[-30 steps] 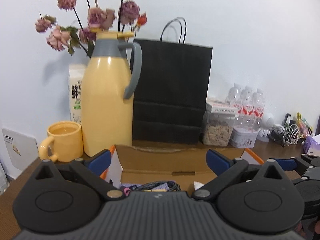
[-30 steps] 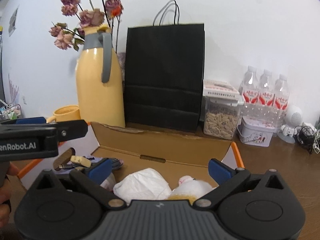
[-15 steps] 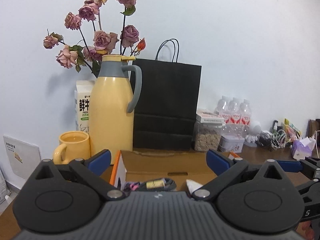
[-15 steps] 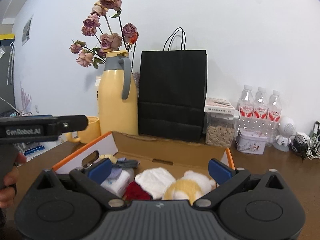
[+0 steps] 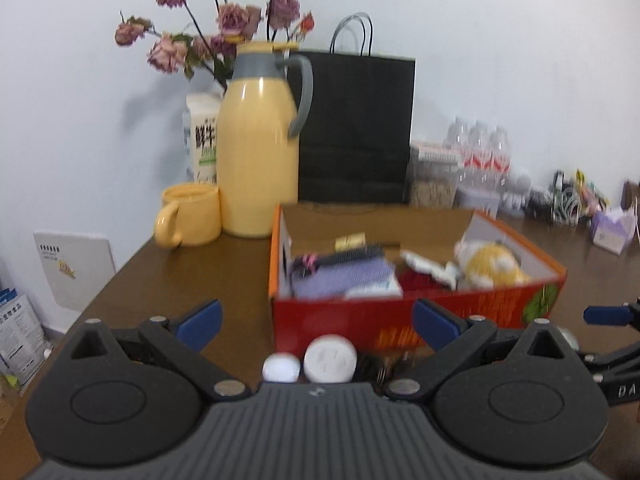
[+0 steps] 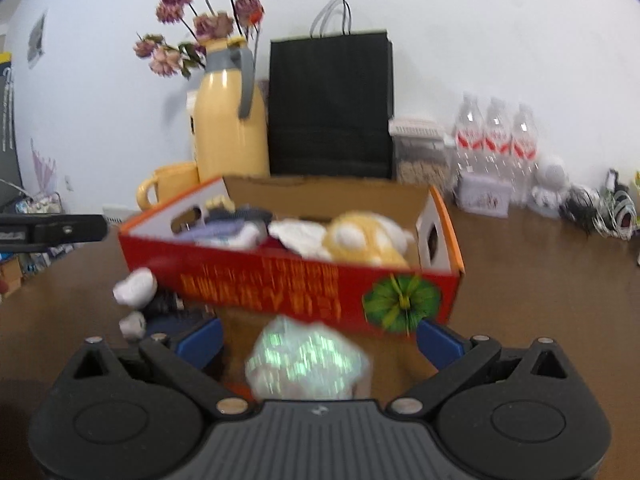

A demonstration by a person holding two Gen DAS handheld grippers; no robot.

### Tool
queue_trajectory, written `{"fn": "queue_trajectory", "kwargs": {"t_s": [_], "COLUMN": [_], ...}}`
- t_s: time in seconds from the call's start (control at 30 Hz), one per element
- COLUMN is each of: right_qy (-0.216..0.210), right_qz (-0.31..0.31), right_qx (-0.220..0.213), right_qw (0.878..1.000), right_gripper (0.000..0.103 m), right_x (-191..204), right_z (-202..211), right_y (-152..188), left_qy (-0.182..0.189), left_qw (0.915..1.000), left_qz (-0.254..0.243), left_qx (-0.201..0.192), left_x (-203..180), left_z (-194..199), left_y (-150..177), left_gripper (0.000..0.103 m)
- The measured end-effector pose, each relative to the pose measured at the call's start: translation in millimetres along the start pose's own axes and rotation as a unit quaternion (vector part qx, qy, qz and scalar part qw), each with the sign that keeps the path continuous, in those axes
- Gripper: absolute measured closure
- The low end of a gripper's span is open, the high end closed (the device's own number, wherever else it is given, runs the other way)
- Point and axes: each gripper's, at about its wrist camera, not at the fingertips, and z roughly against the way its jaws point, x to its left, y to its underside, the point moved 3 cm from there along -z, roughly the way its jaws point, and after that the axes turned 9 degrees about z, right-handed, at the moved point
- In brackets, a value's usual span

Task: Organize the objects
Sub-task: 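Move both tools back toward the remaining items on the table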

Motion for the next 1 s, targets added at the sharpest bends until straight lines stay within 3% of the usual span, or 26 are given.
{"fn": "queue_trajectory", "kwargs": {"t_s": [0.43, 0.63, 0.67, 0.7, 0.9, 1.0], "right_qy": [0.017, 0.015, 0.013, 0.011, 0.015, 0.025], "right_qz": [-0.003, -0.010, -0.014, -0.018, -0.028, -0.030], "right_qx": [0.006, 0.003, 0.004, 0.005, 0.010, 0.009], "right_qw": [1.000, 1.000, 1.000, 1.000, 0.999, 0.999], "right_gripper": [0.000, 0.000, 0.000, 0.000, 0.002, 0.008], "right_x": [8, 7, 7, 7, 4, 6], "right_z": [0, 0, -1, -2, -5, -7], "right_y": [22, 22, 22, 22, 22, 21], "left_qy": [-0.012, -0.003, 0.002, 0.012, 0.037, 0.037], "left_qw": [0.9947, 0.9926, 0.9931, 0.9935, 0.9940, 0.9940], "left_qz": [-0.036, -0.044, -0.044, -0.042, 0.004, 0.014], "left_qx": [0.096, 0.113, 0.109, 0.105, 0.103, 0.102], "left_x": [9, -1, -2, -4, -1, 2], "left_z": [6, -8, -8, -8, -10, -10], "left_y": [62, 77, 77, 77, 73, 72], "left_gripper": [0.002, 0.029, 0.048, 0.075, 0.074, 0.074]}}
